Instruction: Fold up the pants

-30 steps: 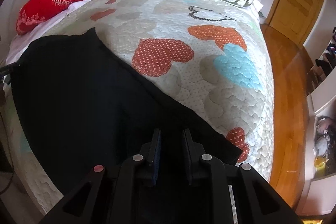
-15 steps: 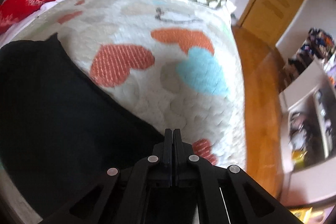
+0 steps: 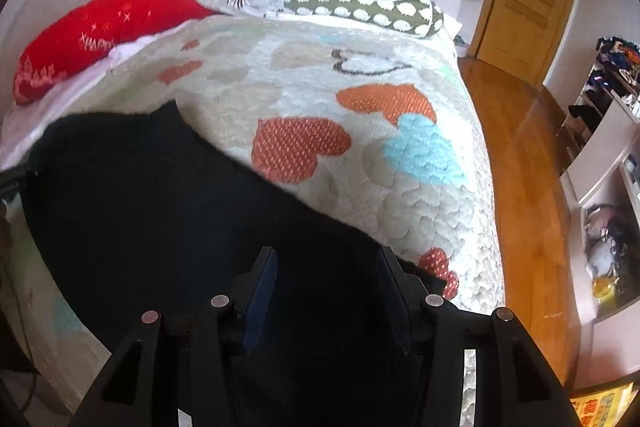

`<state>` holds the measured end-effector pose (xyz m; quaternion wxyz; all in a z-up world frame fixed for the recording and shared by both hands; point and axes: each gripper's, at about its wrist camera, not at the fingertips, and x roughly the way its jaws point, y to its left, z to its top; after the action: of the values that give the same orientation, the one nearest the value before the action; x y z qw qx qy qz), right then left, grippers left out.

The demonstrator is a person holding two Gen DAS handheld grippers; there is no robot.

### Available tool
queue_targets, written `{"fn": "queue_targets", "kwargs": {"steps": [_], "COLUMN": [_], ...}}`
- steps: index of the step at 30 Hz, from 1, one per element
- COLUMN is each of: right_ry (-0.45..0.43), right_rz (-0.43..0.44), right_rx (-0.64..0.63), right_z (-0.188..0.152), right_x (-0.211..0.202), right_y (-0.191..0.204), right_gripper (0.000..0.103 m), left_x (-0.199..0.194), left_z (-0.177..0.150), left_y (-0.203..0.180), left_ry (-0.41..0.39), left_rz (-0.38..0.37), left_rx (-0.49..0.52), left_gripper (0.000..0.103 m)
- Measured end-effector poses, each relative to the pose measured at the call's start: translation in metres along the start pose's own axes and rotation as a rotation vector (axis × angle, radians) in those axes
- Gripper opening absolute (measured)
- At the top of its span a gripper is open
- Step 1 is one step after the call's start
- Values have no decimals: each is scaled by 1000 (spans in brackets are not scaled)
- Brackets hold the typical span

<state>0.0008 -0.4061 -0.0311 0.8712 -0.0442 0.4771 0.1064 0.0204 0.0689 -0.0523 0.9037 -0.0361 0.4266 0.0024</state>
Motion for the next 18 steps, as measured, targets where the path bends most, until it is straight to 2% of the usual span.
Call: {"fn": "queue_targets", "kwargs": {"steps": [4,7,16,18], "right_ry": [-13,-3,31,51], "right_rz": [-14,0,-3,0], "right_rx": [4,21,-76,-95], "right_z": [2,2,3,4], "right_x": [2,4,17,25], "right_y": [-12,-22,-16,-15], "right_gripper": [49,41,41,34], "left_x": [0,0,1,2], "left_z": [-2,-3,-5,-5], "left_y": [2,2,0,0], "left_ry": [-9,-19,-26,-27], "left_rz": [-9,-12,-11,-13], "left_rx": [-2,1,16,17], "left_gripper": [59,60,64,64]}}
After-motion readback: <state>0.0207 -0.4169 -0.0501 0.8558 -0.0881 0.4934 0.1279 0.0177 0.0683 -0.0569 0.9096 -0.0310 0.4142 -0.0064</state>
